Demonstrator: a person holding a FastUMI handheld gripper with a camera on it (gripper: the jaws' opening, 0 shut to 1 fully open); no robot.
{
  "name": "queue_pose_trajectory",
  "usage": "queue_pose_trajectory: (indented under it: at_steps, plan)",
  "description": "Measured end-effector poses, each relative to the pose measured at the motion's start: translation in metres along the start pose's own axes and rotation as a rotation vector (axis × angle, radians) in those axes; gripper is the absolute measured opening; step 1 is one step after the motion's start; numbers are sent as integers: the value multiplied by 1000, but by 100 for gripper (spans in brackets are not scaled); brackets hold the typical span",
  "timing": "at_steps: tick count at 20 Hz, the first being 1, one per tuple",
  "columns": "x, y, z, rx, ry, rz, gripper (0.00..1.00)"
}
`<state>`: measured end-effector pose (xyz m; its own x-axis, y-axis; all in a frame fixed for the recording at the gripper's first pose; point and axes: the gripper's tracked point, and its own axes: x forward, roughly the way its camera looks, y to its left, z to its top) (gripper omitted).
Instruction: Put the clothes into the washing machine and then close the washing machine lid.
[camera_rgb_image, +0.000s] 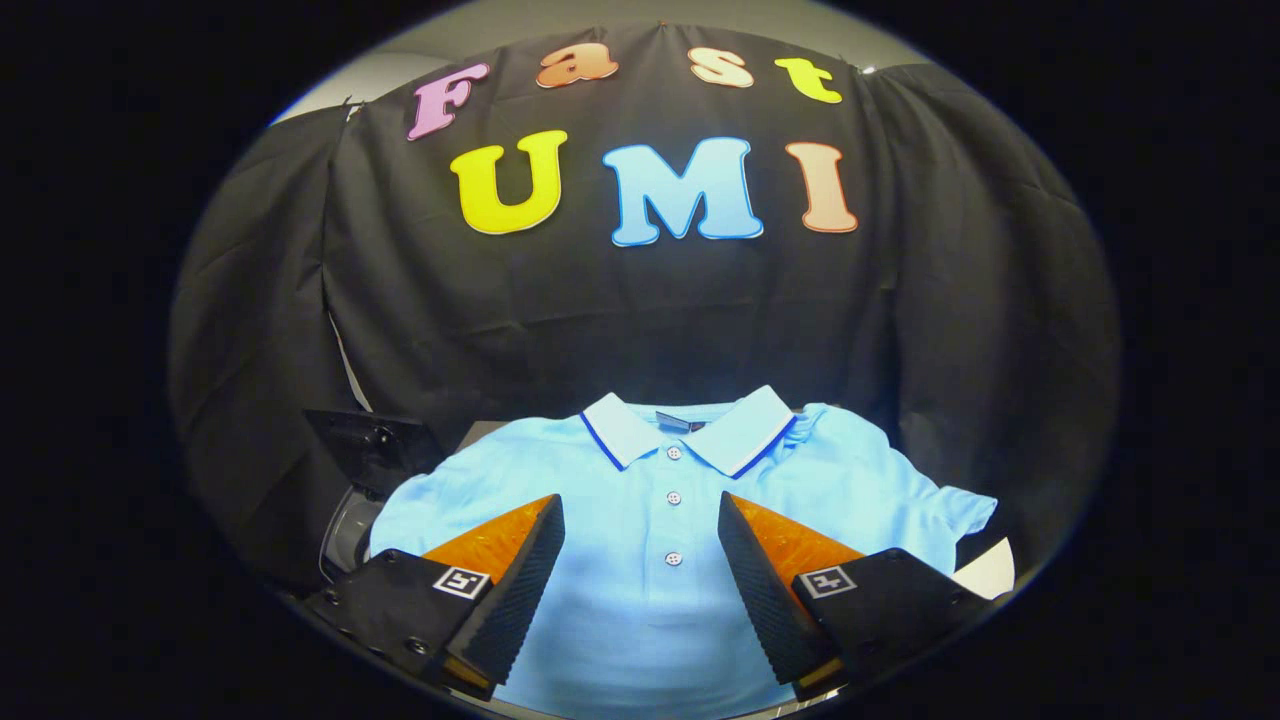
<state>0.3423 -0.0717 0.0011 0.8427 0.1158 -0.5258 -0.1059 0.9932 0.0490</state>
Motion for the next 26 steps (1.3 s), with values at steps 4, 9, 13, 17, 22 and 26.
queue_pose_trajectory:
  at_steps: [4,9,13,17,22,26]
  plan:
    - [18,-4,-5,-2,62,3,96]
    - [32,-2,-19,-22,143,21,96]
    - [34,1,-25,-73,155,26,97]
    - [32,4,-24,-71,147,46,73]
    - [29,12,-22,-68,125,76,14]
    - [27,14,-19,-58,88,102,2]
